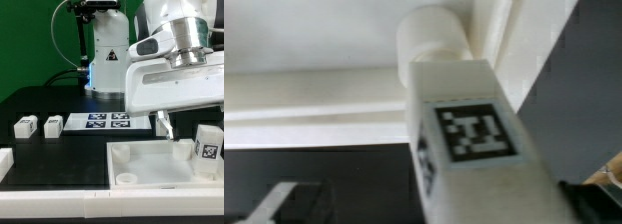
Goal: Assemble one leg
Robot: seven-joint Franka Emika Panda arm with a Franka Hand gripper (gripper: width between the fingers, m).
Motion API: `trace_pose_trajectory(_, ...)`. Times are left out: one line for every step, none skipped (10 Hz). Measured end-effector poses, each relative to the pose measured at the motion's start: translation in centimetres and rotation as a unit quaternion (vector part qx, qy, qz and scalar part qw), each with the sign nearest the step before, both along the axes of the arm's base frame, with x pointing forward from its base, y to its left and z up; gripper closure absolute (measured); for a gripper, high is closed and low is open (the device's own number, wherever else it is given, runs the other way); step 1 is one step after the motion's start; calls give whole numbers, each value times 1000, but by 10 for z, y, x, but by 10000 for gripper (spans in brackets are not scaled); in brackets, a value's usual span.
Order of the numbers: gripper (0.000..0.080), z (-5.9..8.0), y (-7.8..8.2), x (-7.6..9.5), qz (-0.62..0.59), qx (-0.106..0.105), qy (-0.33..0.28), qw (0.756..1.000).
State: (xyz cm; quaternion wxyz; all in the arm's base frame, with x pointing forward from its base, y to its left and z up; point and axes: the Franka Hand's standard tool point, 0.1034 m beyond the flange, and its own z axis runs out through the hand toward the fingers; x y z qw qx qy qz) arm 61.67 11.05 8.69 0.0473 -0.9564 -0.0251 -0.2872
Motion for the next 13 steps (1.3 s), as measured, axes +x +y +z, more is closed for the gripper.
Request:
trace_pose_trajectory(157, 0, 0, 0, 0, 0, 0, 1000)
trace_pose_trajectory(152, 0, 0, 0, 0, 0, 0, 1000)
trace_pose_trajectory(152, 0, 0, 0, 0, 0, 0, 1000)
trace_pose_trajectory(150, 0, 0, 0, 0, 0, 0, 1000)
trace_pose_trajectory(150, 0, 0, 0, 0, 0, 0, 1000)
trace_pose_trajectory(150, 0, 0, 0, 0, 0, 0, 1000)
trace_pose_trajectory(150, 0, 0, 0, 0, 0, 0, 1000)
trace_pose_trajectory(150, -2, 2, -1, -6, 5, 12, 1000)
trace_pose_trajectory(150, -2, 13, 3, -21, 22, 60, 998)
trace_pose_trajectory(150, 2, 11, 12, -25, 24, 56, 998)
trace_pose_trajectory(150, -5, 9, 10, -25, 26, 93, 995)
trace_pose_trajectory(150, -7, 9, 8, -24, 27, 114, 993)
trace_pose_trajectory(150, -7, 9, 8, -24, 27, 114, 993)
